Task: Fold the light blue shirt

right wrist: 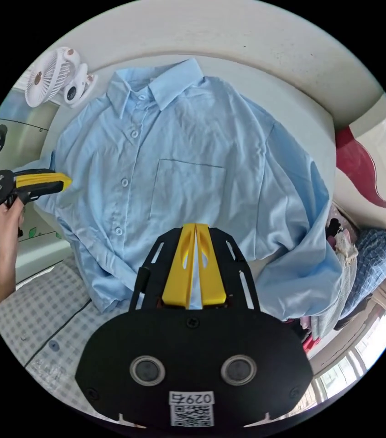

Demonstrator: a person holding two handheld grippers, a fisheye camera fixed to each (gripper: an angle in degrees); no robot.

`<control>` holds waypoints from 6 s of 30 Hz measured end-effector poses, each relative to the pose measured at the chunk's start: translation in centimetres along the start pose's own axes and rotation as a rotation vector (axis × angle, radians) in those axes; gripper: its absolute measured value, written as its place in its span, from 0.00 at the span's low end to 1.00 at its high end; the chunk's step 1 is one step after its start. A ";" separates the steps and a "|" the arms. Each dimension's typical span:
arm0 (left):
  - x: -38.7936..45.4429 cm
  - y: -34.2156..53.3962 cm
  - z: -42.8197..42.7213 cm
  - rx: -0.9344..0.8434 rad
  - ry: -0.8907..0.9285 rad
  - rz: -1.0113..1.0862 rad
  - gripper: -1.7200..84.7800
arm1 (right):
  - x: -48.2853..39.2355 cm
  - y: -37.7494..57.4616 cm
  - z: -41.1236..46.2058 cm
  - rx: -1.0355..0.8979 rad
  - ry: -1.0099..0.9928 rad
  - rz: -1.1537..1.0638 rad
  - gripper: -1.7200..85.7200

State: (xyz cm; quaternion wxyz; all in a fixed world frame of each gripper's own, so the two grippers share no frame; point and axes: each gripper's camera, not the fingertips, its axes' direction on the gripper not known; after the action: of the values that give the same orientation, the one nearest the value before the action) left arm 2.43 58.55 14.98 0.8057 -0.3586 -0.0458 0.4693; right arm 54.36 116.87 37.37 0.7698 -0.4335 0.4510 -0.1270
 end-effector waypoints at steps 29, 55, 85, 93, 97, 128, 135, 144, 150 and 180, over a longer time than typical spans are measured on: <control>2.5 -3.4 -0.9 0.141 0.088 0.230 0.01 | 5.0 3.0 -4.9 0.025 -0.254 0.103 0.01; 2.7 10.4 11.0 -0.190 -0.097 0.284 0.01 | 2.9 1.7 -2.7 -0.149 -0.030 0.159 0.01; 12.6 2.2 9.4 -0.155 0.271 0.529 0.01 | -3.5 4.2 7.1 -0.268 -0.589 0.061 0.01; 12.0 3.6 8.7 -0.140 0.124 0.499 0.01 | 1.8 5.8 1.7 0.037 -0.668 0.196 0.01; 12.5 3.8 8.4 -0.124 0.115 0.509 0.01 | -0.2 2.0 3.1 -0.103 -0.756 0.042 0.01; 15.9 3.4 7.6 -0.152 0.024 0.403 0.01 | 1.4 12.6 2.7 -0.068 -0.674 0.051 0.02; 17.0 3.0 7.5 -0.167 -0.033 0.408 0.01 | 2.6 12.1 -0.3 0.098 -0.677 -0.034 0.05; 16.8 2.2 7.4 -0.185 -0.022 0.390 0.01 | 1.0 14.9 4.7 0.165 -0.769 -0.082 0.07; 14.9 1.7 7.4 -0.174 0.079 0.377 0.01 | -3.8 21.0 -0.8 0.378 -0.773 -0.351 0.02; 15.6 1.1 6.9 -0.156 0.034 0.404 0.01 | 4.6 18.9 5.2 0.284 -0.741 -0.062 0.12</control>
State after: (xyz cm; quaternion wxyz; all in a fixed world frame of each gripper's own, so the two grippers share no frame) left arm 7.44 74.88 15.31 0.6657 -0.4295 0.0044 0.6103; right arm 57.44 128.28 21.04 0.9285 -0.3524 0.1073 -0.0463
